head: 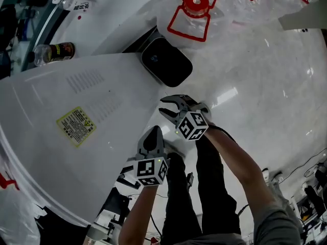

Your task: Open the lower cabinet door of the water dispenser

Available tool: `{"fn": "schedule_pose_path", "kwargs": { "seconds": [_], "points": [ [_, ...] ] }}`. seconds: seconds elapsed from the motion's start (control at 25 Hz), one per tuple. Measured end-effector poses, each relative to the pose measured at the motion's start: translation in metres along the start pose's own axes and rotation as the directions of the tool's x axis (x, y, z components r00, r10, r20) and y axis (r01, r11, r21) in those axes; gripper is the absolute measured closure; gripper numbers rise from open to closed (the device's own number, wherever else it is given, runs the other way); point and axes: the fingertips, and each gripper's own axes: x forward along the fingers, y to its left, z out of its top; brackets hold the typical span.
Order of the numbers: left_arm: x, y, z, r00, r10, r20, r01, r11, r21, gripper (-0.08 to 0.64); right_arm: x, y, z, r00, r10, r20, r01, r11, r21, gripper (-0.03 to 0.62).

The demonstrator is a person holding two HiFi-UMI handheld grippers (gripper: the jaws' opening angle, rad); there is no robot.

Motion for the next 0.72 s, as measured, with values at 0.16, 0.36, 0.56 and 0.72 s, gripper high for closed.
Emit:
{"fn": "schedule_pose_path", "kwargs": {
  "seconds": [0.16, 0.36, 0.56, 0.72],
  "points": [
    [0.007, 0.004, -0.008, 1.000, 0.007, -0.014, -0.008, 0.999, -0.035, 0.549, 0.015, -0.001, -0.007, 1.000, 0.009, -0.009, -0.009, 0.999, -0.039, 0.435],
    [0.011, 0.003, -0.016, 1.000, 0.008, -0.029, -0.009, 0.999, -0.042, 0.549, 0.026, -0.001, -0.012, 1.000, 0.019, -0.009, -0.020, 0.997, -0.069, 0.410],
    [0.011, 0.007, -0.024, 0.999, 0.012, -0.039, -0.014, 0.999, -0.045, 0.549, 0.036, -0.001, -0.012, 1.000, 0.022, -0.006, -0.022, 0.995, -0.096, 0.408],
    [0.009, 0.011, -0.030, 0.999, 0.015, -0.039, -0.017, 0.998, -0.052, 0.549, 0.038, 0.000, -0.011, 1.000, 0.008, 0.010, -0.007, 0.994, -0.112, 0.410]
  ]
}}
